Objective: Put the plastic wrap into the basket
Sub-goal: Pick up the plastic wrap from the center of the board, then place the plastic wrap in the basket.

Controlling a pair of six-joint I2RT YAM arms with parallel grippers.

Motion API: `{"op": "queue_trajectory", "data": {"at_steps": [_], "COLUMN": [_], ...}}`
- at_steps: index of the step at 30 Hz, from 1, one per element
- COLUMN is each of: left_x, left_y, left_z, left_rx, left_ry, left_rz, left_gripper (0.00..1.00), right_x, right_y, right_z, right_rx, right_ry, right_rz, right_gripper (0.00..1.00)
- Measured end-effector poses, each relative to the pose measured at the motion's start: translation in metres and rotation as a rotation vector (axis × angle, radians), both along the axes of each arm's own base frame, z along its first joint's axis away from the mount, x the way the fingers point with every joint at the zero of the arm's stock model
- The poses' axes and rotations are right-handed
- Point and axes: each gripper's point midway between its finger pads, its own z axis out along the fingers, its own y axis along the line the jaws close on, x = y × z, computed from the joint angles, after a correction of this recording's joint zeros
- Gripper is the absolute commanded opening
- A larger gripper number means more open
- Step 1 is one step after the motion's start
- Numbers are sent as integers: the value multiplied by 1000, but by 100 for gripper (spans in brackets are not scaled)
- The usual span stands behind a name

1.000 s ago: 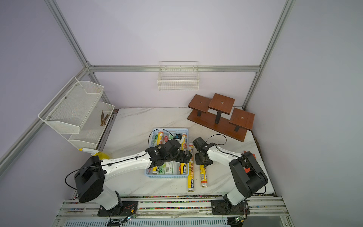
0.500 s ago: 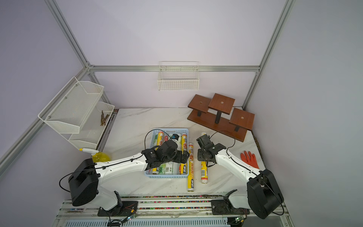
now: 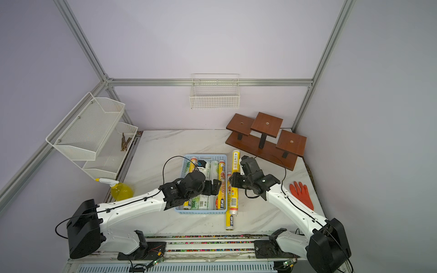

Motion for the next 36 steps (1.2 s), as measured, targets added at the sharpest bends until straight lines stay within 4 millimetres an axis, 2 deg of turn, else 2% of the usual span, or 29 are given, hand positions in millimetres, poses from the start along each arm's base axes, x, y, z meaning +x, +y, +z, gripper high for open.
{"op": "queue_trajectory", "data": {"at_steps": [6,11,19,24,30,36], "left_x": [2,4,-2,-10,-22,-29], "left_y": [16,23,47,71,104,122], "left_z": [15,16,25,22,15,16], "left_rx": [-10,6,35,75,91,68], "left_ry": [-55,-66,-92,-98,-100,-105], "left_rz": [57,81,128,165,221,257], "left_gripper": [100,100,100,100,100,100], "right_x": [7,9,8,11,19,27], "right_y": [18,35,75,98,126,149], "right_z": [28,36,16,1,-6,-17], "right_rx": [156,247,292,308,325,333], "right_ry": [-59,-62,2,39,64,101], "right_rz": [-1,13,60,78,107,148], "right_gripper": [38,38,38,38,39,39]}}
